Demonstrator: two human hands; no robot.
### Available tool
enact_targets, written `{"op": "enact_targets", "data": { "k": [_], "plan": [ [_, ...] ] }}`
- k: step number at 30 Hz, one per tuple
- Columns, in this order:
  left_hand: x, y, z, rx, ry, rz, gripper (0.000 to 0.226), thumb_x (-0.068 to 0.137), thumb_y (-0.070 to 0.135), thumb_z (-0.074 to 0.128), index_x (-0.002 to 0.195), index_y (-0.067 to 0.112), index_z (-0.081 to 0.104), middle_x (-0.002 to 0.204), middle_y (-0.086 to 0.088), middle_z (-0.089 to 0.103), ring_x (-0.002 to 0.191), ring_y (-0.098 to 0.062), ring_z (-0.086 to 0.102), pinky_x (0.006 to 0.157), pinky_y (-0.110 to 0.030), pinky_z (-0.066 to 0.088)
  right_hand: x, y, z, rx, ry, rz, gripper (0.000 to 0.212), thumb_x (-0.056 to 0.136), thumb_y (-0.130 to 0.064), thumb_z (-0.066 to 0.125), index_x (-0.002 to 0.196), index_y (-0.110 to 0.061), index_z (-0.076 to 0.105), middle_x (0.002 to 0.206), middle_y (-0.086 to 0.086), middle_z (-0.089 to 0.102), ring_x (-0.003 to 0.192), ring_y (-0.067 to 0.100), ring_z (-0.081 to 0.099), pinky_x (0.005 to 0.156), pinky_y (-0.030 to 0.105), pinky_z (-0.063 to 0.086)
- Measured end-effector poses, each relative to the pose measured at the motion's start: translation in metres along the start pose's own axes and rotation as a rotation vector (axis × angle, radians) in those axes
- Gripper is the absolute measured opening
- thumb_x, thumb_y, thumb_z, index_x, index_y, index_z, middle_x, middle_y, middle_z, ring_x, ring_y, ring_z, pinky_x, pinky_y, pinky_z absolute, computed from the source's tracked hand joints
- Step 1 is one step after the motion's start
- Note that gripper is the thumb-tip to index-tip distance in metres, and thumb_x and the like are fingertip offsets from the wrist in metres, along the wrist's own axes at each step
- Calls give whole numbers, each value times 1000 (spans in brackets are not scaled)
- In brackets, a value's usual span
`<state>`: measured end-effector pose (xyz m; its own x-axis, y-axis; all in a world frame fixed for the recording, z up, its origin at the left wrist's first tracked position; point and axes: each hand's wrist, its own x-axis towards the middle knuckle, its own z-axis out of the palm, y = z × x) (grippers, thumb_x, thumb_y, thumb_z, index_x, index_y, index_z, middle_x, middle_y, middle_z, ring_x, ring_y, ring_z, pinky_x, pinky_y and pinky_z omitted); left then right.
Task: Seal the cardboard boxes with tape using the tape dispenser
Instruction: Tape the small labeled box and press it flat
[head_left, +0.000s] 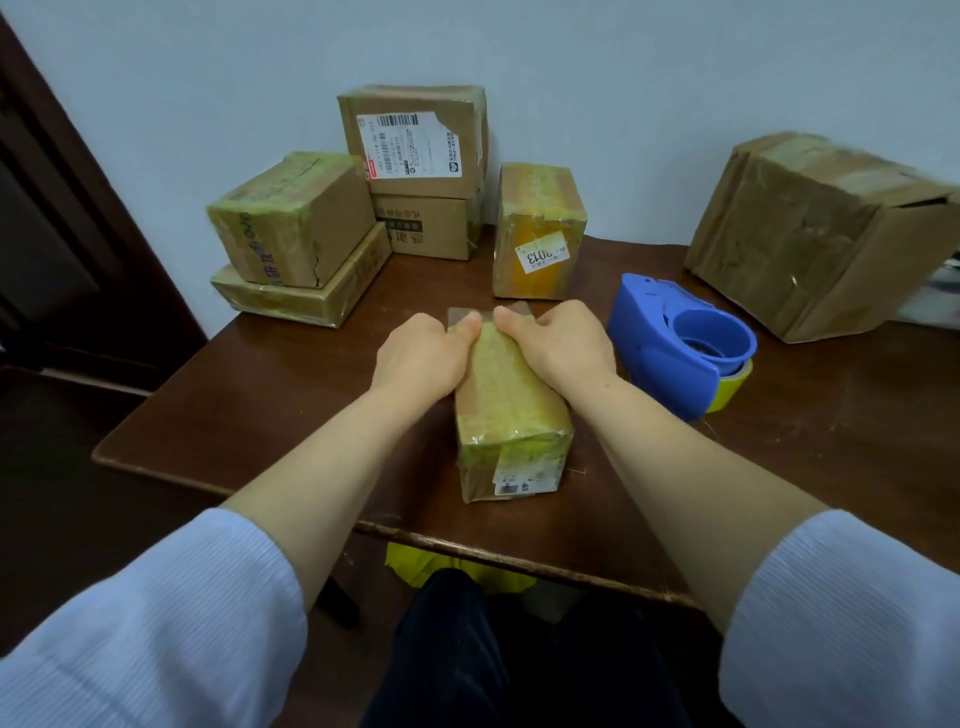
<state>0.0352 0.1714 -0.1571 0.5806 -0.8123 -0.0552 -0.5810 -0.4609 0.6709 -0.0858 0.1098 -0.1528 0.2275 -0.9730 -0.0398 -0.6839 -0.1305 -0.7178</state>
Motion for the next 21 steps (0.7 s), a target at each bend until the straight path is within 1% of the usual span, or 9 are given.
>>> {"op": "enact_targets", "data": {
  "k": [3, 7, 9, 11, 12, 14, 17, 19, 21],
  "plan": [
    [-4, -1, -1, -23, -5, 7, 62, 96, 54, 41, 90, -5, 60, 101, -20, 66, 95, -39, 61, 67, -35, 37, -4, 6, -4, 23, 22, -52, 56, 91, -52, 51, 47, -17, 42, 50, -2, 42, 53, 21, 45, 52, 30, 30],
    [-7, 4, -9, -9, -77, 9, 63, 101, 46, 31, 103, -10, 60, 111, -24, 63, 105, -40, 58, 85, -40, 45, -3, 4, -6, -20, 52, -72, 51, 100, -41, 37, 55, -17, 41, 59, -1, 41, 73, 27, 49, 66, 33, 34],
    [-6, 5, -14, 54, -72, 39, 61, 101, 47, 34, 98, -6, 64, 100, -19, 63, 96, -37, 59, 75, -38, 44, -4, -3, -6, -57, 9, -90, 52, 100, -45, 32, 59, -16, 43, 63, 0, 44, 78, 28, 53, 68, 35, 38],
    [-5, 4, -17, 136, 19, 92, 54, 96, 52, 43, 69, 8, 58, 75, -15, 58, 71, -28, 54, 55, -33, 35, -5, -6, -3, -90, -35, -94, 55, 94, -60, 35, 60, -16, 43, 64, 0, 46, 73, 24, 52, 66, 35, 38],
    [-5, 3, -19, 145, 63, 105, 54, 94, 52, 48, 59, 11, 51, 62, -11, 51, 62, -23, 48, 50, -31, 29, -5, -6, -1, -106, -38, -91, 55, 90, -64, 39, 61, -17, 42, 63, -1, 45, 71, 23, 51, 62, 34, 37],
    [-5, 2, -20, 84, 76, 86, 57, 91, 50, 55, 52, 10, 46, 52, -2, 42, 53, -19, 42, 49, -31, 27, -5, -5, 0, -102, -19, -68, 54, 89, -61, 46, 58, -18, 40, 59, -2, 42, 64, 21, 48, 53, 31, 32],
    [-6, 0, -22, -121, 47, 36, 52, 89, 47, 60, 59, 6, 56, 56, -3, 48, 57, -23, 48, 59, -33, 37, -7, 1, -1, 44, 31, -37, 55, 93, -49, 50, 48, -18, 40, 52, -2, 42, 52, 18, 42, 49, 30, 27],
    [-9, -2, -20, -205, 38, 44, 51, 89, 47, 60, 71, 0, 66, 67, -10, 62, 70, -28, 59, 70, -41, 50, -10, 4, 0, 178, 23, -19, 52, 93, -45, 51, 48, -20, 46, 54, -1, 47, 56, 21, 47, 55, 31, 36],
    [-13, -3, -18, -297, 49, 62, 44, 88, 46, 63, 78, 5, 74, 80, -13, 71, 82, -29, 66, 81, -46, 55, -13, 6, 2, 289, 35, -31, 33, 91, -46, 55, 70, -21, 65, 74, -1, 62, 75, 20, 60, 73, 38, 50]
  ]
}}
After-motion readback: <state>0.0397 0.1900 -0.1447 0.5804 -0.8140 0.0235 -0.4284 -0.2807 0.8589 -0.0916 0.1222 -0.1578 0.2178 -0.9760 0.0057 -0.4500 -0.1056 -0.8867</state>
